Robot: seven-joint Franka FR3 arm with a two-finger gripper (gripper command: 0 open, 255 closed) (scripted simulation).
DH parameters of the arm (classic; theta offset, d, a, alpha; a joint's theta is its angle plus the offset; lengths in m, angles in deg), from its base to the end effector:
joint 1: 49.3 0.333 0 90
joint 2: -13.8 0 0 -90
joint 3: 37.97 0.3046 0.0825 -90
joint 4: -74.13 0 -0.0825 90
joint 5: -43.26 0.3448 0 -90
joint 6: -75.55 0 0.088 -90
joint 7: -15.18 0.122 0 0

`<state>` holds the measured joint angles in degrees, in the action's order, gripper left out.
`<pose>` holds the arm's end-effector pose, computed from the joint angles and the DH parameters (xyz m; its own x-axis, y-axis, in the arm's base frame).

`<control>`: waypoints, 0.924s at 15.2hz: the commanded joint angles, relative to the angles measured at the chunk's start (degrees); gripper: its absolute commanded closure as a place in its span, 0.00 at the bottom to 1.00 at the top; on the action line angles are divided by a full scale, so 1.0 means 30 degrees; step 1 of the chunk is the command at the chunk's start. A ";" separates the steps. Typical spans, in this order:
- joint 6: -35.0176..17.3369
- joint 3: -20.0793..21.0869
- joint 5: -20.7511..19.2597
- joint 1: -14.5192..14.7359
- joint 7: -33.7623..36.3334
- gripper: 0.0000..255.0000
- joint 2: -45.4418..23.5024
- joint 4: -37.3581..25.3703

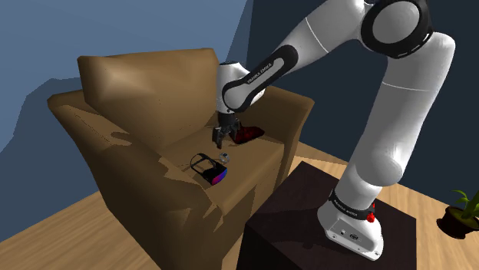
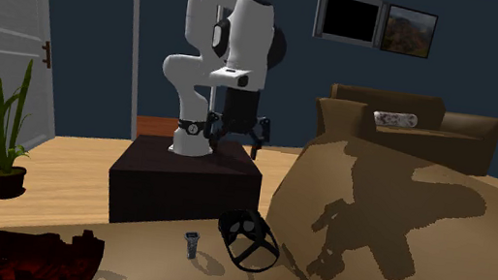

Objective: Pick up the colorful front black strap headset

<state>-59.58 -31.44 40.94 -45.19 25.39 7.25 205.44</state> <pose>0.4831 0.0898 0.3002 0.9984 0.0359 -0.0436 0.0369 -0.9991 0.0223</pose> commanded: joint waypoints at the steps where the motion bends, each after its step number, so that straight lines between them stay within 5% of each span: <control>1: -0.0804 0.0065 -0.0238 0.0163 0.0316 0.00 -0.1579 -0.1003; 7: -0.2271 -0.0003 -0.0902 0.0724 0.0951 0.00 -0.5834 -0.4464; 14: -0.3624 -0.0200 -0.1171 0.0868 0.1142 0.00 -0.7275 -0.4545</control>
<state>-69.74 -31.94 37.57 -42.66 28.71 -13.86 191.84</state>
